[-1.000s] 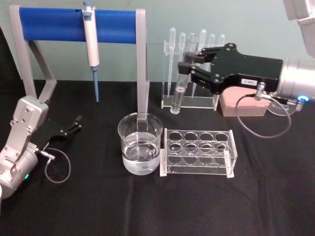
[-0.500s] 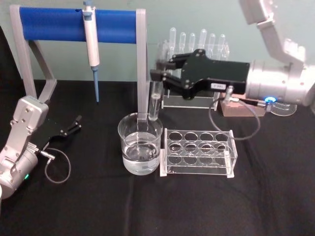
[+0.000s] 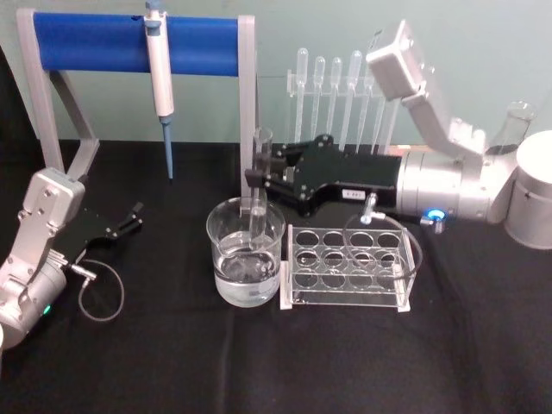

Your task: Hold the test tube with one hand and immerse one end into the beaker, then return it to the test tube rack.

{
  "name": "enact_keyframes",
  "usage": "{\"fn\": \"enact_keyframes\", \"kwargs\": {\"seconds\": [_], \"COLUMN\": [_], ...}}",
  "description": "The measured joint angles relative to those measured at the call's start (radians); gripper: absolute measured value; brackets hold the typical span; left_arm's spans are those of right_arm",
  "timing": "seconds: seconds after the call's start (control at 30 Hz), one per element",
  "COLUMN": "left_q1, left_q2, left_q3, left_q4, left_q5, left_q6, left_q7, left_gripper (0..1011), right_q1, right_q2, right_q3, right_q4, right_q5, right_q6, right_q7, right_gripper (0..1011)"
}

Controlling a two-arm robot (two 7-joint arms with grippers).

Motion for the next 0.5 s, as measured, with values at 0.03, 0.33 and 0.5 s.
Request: {"fn": "enact_keyframes", "kwargs": {"seconds": [0.03, 0.33, 0.5], "left_q1": [0.0, 0.0, 0.0], "left_q2": [0.0, 0.0, 0.0], "left_q3": [0.0, 0.0, 0.0], "left_q4": [0.0, 0.0, 0.0], "left_q5": [0.0, 0.0, 0.0], "left_q6": [0.0, 0.0, 0.0], "left_q7": [0.0, 0.0, 0.0], "left_gripper": [1000, 1000, 1000], "right_q1": [-0.002, -0.032, -0.047], "right_q2": [-0.004, -0.04, -0.059], "right_q3": [-0.003, -0.019, -0.019], "right_q4": [0.007, 0.072, 0.103], "right_q5": [-0.003, -0.053, -0.075], "right_q6": [-0.002, -0.053, -0.082], "right_q7": [0.0, -0.003, -0.003], "right_gripper": [242, 242, 242]}}
